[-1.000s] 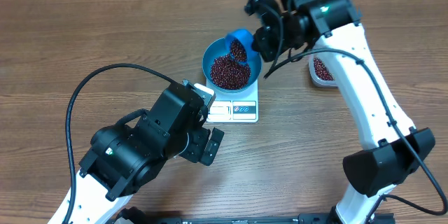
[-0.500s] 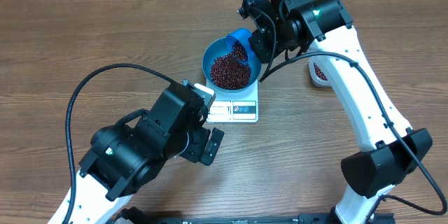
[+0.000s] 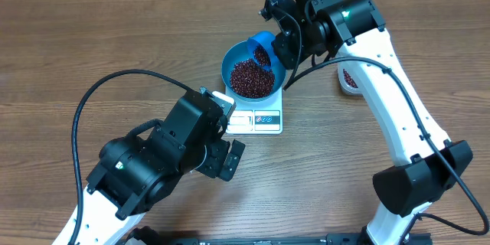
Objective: Scoop item into bowl and weigh 150g on scale
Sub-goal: 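Tip the scoop with the right gripper to pour beans into bowl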
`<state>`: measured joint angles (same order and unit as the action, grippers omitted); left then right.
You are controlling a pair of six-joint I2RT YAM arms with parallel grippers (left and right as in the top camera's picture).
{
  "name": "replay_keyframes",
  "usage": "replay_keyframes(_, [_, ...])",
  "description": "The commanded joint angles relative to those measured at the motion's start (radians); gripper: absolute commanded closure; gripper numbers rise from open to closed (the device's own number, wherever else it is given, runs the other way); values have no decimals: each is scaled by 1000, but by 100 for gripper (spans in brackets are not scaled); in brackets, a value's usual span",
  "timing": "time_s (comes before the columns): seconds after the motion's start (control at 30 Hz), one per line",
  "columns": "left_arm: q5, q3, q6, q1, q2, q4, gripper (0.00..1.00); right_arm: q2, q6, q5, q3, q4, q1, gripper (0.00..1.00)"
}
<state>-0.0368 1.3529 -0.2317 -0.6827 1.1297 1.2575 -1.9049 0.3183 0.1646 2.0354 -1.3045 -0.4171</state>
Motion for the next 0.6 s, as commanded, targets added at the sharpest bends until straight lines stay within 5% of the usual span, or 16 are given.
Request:
replay_keyframes(0.0, [4, 12, 15, 2, -4, -1, 0, 33, 50, -8, 25, -11, -31, 96])
replay_keyframes(0.57, [3, 13, 15, 2, -4, -1, 0, 33, 48, -34, 25, -10, -33, 96])
